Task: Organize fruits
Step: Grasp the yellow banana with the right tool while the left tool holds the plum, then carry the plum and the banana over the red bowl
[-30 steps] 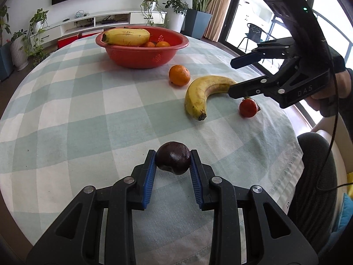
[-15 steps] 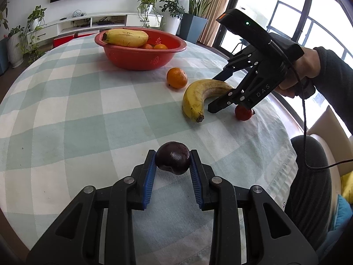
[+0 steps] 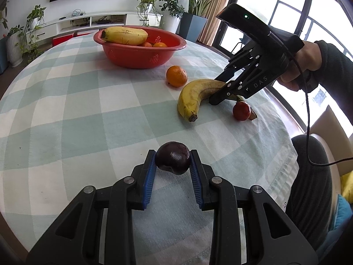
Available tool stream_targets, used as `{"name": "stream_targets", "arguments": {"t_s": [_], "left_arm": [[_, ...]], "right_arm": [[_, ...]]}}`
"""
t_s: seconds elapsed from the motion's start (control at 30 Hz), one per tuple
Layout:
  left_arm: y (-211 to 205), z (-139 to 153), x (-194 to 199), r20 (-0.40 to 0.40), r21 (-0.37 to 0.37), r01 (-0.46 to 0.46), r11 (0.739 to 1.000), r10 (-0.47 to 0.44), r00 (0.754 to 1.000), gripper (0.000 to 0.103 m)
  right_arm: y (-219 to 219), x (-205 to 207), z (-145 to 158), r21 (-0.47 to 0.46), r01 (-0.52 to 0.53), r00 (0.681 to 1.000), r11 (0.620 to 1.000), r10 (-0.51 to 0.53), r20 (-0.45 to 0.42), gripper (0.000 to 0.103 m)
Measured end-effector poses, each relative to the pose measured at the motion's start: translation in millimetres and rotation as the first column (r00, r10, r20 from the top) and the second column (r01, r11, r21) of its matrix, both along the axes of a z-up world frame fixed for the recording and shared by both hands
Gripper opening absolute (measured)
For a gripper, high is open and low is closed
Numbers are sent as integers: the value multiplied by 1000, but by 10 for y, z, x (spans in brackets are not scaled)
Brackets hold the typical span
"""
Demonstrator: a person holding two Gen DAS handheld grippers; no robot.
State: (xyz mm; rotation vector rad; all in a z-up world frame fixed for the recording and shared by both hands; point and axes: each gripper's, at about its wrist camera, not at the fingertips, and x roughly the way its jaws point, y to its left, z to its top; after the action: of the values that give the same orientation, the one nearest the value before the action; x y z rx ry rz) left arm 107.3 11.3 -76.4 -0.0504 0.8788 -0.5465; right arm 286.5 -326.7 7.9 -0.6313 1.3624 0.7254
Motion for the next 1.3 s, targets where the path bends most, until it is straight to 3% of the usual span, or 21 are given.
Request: {"name": "stream_targets", "arguments": {"t_s": [0.37,0.63,1.07,1.3], "left_arm": [[-11,-8,-5,0,2,6,1000,-6,1000,28],[-20,-19,-1,1,3,1,1000,-1,1000,28],[-20,-26,7,4,9,-8,1000,8,1000,28],[-7,-19,16,6,1,-14,1000,14,1000,28]], "right_arm": [[220,79,5,-44,-30,999,999,30,16,47],[123,-166,14,66,25,997,998,-30,76,35],[-56,-488,221,219,103,978,970,-139,155,34],[-153,-637,357,314,150,970,937,-201,135,34]]}}
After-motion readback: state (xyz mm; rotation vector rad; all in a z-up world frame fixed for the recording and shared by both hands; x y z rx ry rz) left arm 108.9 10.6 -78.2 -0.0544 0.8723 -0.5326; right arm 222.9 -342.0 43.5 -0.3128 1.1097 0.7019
